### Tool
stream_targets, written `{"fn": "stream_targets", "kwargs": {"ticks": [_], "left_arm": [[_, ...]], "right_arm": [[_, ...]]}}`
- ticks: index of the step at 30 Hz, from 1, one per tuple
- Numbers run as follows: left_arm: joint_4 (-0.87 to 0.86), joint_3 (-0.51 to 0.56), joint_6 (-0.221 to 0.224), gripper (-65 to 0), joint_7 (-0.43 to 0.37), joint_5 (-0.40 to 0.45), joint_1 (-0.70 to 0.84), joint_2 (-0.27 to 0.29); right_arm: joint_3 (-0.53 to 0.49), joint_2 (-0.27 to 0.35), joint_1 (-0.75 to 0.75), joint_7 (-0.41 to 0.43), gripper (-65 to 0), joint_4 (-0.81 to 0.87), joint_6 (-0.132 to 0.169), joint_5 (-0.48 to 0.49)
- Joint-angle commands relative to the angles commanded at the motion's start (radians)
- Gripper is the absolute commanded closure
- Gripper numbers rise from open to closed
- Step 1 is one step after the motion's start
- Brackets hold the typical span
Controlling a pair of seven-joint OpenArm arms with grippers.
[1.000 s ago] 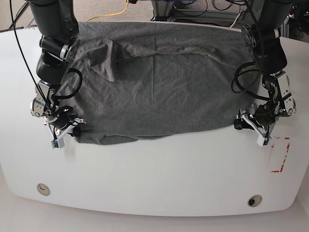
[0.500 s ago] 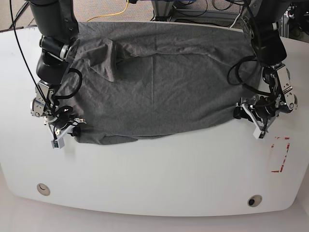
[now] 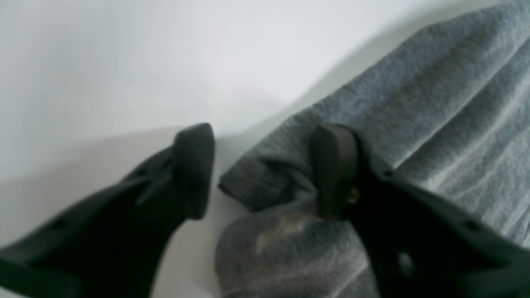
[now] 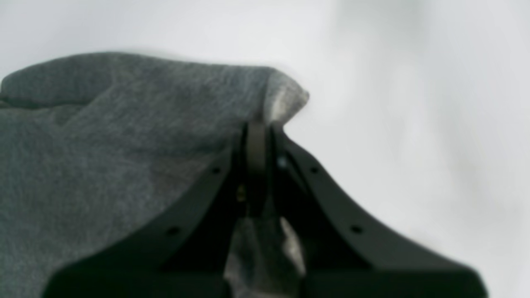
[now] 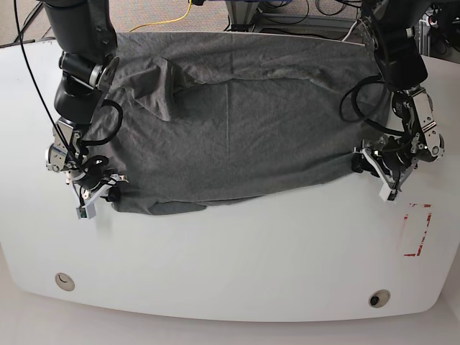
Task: Layout the t-shirt on the table in an organized manner, then fold the t-shirt properly
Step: 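Adjust the left gripper's grip along the hem while the right holds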
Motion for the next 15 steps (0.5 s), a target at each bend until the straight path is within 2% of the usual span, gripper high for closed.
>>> {"fn": "stream_targets", "kwargs": {"ticks": [1,6,15], "left_arm": [[0.0,0.0,0.0,-15.0,0.0,0.0,-0.003,0.0],[0.005,0.006,0.0,-1.3,0.0,0.002,-0.006,0.0],[0.114,0.057,-0.001,0.0,0.0,0.0,-0.018,0.0]], "right_arm": [[0.0,0.0,-0.002,0.0,0.0,0.0,0.0,0.0],[0.0,0.0,-0.003,0.0,0.0,0.0,0.0,0.0],[0.0,0.0,-0.005,0.0,0.0,0.0,0.0,0.0]]}}
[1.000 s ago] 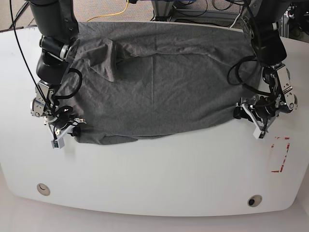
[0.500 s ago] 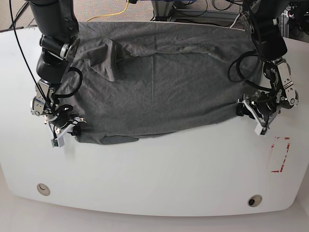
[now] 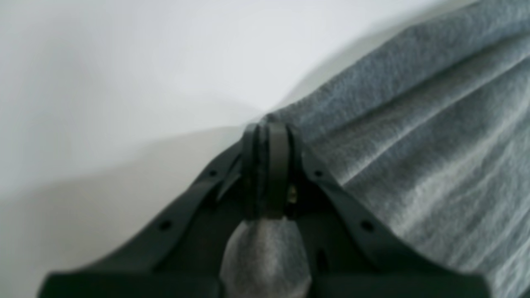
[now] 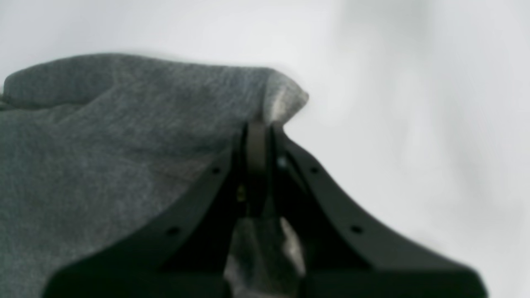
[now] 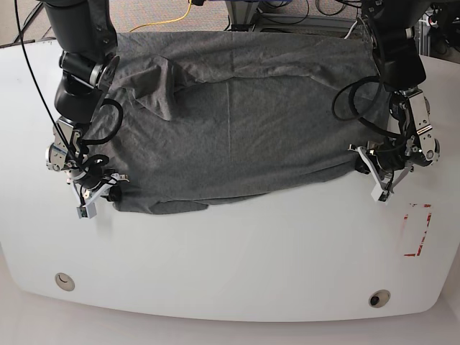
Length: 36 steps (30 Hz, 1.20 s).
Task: Layout the t-shirt on the table in an organized manner, then fold the t-shirt properly
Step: 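Adjust the left gripper's grip along the hem while the right holds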
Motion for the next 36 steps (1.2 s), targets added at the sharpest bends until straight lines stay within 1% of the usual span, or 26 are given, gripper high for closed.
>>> {"fn": "stream_targets", "kwargs": {"ticks": [11,17,21,22,24,26,27,28,29,31,36], "left_arm": [[0.201,0.068,0.0,-0.4,0.0,0.0,0.0,-0.005],[0.261,0.11,0.0,-0.4,0.0,0.0,0.002,-0.023],[0.288,0.127,0.0,-0.8,0.0,0.0,0.023,-0.023],[0.304,0.127,0.0,-2.2,0.002,0.0,0.034,-0.023],[0.327,0.127,0.0,-7.1,0.012,0.0,0.048,-0.023],[0.353,0.127,0.0,-15.6,0.037,-0.002,0.063,-0.023],[0.361,0.127,0.0,-17.6,0.043,-0.002,0.066,-0.023],[0.382,0.13,0.0,-22.9,0.06,-0.005,0.077,-0.023],[0.4,0.135,0.0,-25.7,0.072,-0.005,0.086,-0.023],[0.443,0.15,0.0,-27.6,0.094,-0.005,0.112,-0.023],[0.505,0.173,0.0,-26.8,0.121,-0.002,0.155,-0.023]], "right_arm": [[0.0,0.0,0.0,0.0,0.0,0.0,0.0,0.0],[0.0,0.0,0.0,-0.002,0.0,0.0,0.0,0.0],[0.0,0.0,0.0,-0.002,0.0,0.0,0.0,0.0],[0.0,0.002,0.0,-0.002,0.0,0.0,0.0,0.0],[0.0,0.003,0.0,-0.002,0.0,0.0,0.0,0.0],[0.0,0.003,0.0,-0.002,0.0,0.0,0.0,0.0],[0.0,0.003,0.0,-0.002,0.0,0.0,0.0,0.0],[0.0,0.003,0.0,-0.002,0.0,0.0,0.0,0.0],[0.0,0.003,0.0,-0.002,0.0,0.0,0.0,0.0],[0.0,0.003,0.0,-0.002,0.0,0.0,0.0,0.0],[0.0,0.003,0.0,-0.002,0.0,0.0,0.0,0.0]]}}
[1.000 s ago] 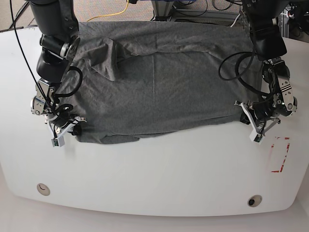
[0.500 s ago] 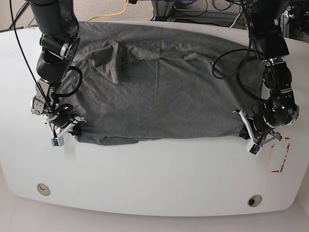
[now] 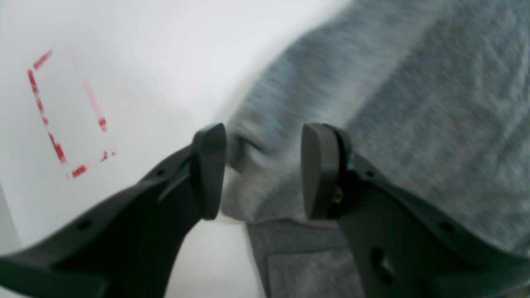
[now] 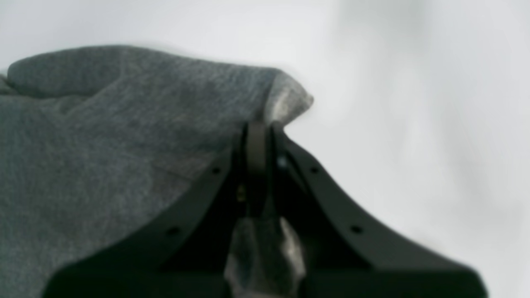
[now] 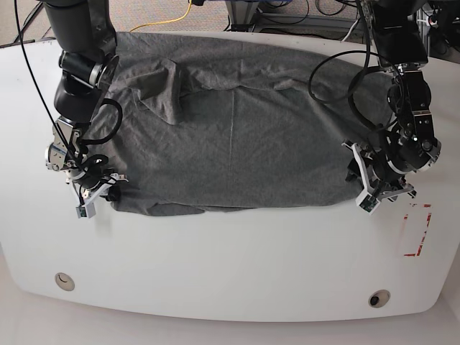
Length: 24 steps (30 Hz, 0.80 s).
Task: Layout the t-shirt on the table in an organized manner, then fold the t-shirt properly
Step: 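Adjust the left gripper's grip along the hem while the right holds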
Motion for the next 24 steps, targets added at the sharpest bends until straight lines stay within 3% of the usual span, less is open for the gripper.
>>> {"fn": "stream_targets", "kwargs": {"ticks": [8,14,20,24], "left_arm": [[0.003,-0.075,0.0,-32.5,-0.003,0.003,-0.003,-0.002],[-0.109,-0.12,0.0,-38.8,-0.009,0.002,-0.103,0.002],[-0.264,-0.153,0.101,-38.9,-0.094,0.002,-0.176,0.003],[-0.402,-0.16,0.119,-38.9,-0.127,0.0,-0.224,0.003]], "right_arm": [[0.0,0.0,0.0,0.0,0.0,0.0,0.0,0.0],[-0.028,0.0,0.0,0.002,0.0,0.0,0.0,0.0],[-0.069,-0.002,-0.009,0.005,0.0,0.0,0.0,0.006],[-0.074,-0.005,-0.021,0.005,0.0,0.032,0.0,0.008]]}}
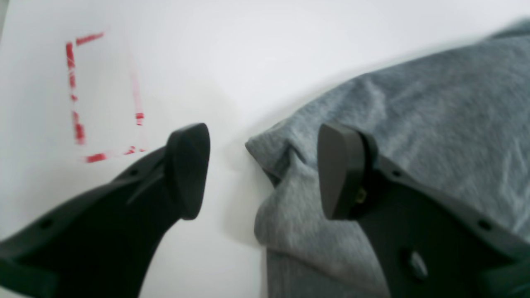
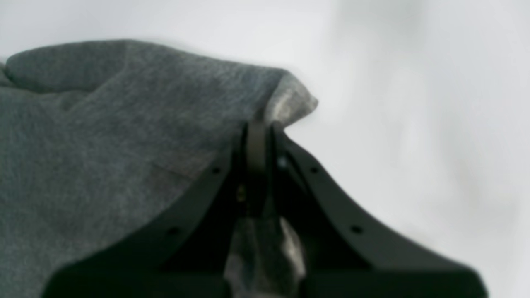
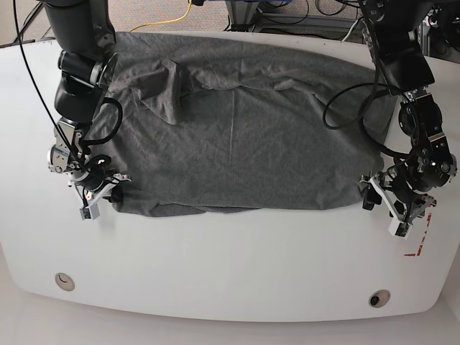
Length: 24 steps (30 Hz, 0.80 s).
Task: Layout the t-shirt on the table in an organized manner, then fold the t-shirt properly
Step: 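Adjust the left gripper's grip along the hem while the right holds, then slide the left gripper inward along the hem toward the shirt center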
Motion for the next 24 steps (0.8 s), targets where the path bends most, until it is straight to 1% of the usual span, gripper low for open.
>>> {"fn": "stream_targets", "kwargs": {"ticks": [2,3,5,7,10,12,14,16,20,24], "left_arm": [[-0.086,-0.017,0.002,-38.9,-0.008,0.0,-0.032,0.0],[-0.103,-0.023,0.002,-38.9,-0.012,0.0,-0.038,0.002],[-0.178,-0.051,0.002,-38.9,-0.044,0.0,-0.06,0.002],[-0.227,-0.071,0.003,-38.9,-0.069,0.0,-0.071,0.002],[-0.301,-0.089,0.003,-38.9,-0.089,0.0,-0.074,0.002],[-0.322,-0.091,0.014,-38.9,-0.094,0.0,-0.077,0.002],[-0.339,-0.087,0.04,-38.9,-0.101,0.0,-0.089,0.002],[-0.364,-0.087,0.052,-38.9,-0.11,0.0,-0.091,0.002],[-0.437,-0.086,0.055,-38.9,-0.132,-0.002,-0.095,0.002],[-0.448,-0.086,0.052,-38.5,-0.135,-0.003,-0.106,0.008]], "right_arm": [[0.0,-0.003,-0.012,-0.005,0.0,0.026,0.0,0.0],[0.0,-0.006,-0.017,-0.005,0.0,0.031,0.0,0.0],[0.0,-0.02,-0.026,-0.005,0.0,0.048,0.0,-0.006],[0.0,-0.021,-0.031,-0.005,0.0,0.054,0.0,-0.006],[0.0,-0.021,-0.032,-0.005,0.0,0.054,0.0,-0.006],[0.0,-0.021,-0.034,-0.005,0.0,0.054,0.0,-0.006],[0.0,-0.021,-0.034,-0.005,0.0,0.054,0.0,-0.006],[0.0,-0.021,-0.034,-0.005,0.0,0.054,0.0,-0.006],[0.0,-0.021,-0.034,-0.005,0.0,0.054,0.0,-0.006],[0.0,-0.021,-0.034,-0.005,0.0,0.054,0.0,-0.006]]}}
